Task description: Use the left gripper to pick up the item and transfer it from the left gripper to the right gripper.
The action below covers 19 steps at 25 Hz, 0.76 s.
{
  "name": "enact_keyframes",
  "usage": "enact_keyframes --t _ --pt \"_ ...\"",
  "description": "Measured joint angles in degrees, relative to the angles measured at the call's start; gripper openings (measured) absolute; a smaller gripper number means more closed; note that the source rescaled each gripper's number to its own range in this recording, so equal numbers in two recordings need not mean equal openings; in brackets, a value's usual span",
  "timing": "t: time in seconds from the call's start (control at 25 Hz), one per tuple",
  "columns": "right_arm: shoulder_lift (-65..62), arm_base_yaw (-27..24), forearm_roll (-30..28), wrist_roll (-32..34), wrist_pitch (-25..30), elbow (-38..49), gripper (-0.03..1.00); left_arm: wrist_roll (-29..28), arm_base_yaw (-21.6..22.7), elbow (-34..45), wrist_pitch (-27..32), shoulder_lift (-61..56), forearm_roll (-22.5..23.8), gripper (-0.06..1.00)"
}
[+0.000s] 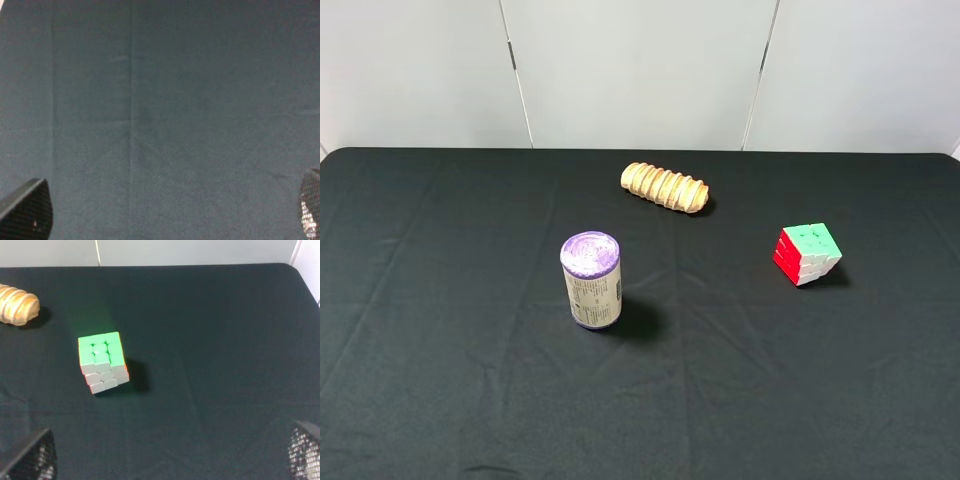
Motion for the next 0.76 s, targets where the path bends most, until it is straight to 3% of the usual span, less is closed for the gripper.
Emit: enact_keyframes --t 0.76 --pt "0.0 0.0 0.0 0.0 0.0 0.0 1.00 0.0 0.0 0.0 0.0 0.0 0.0 0.94"
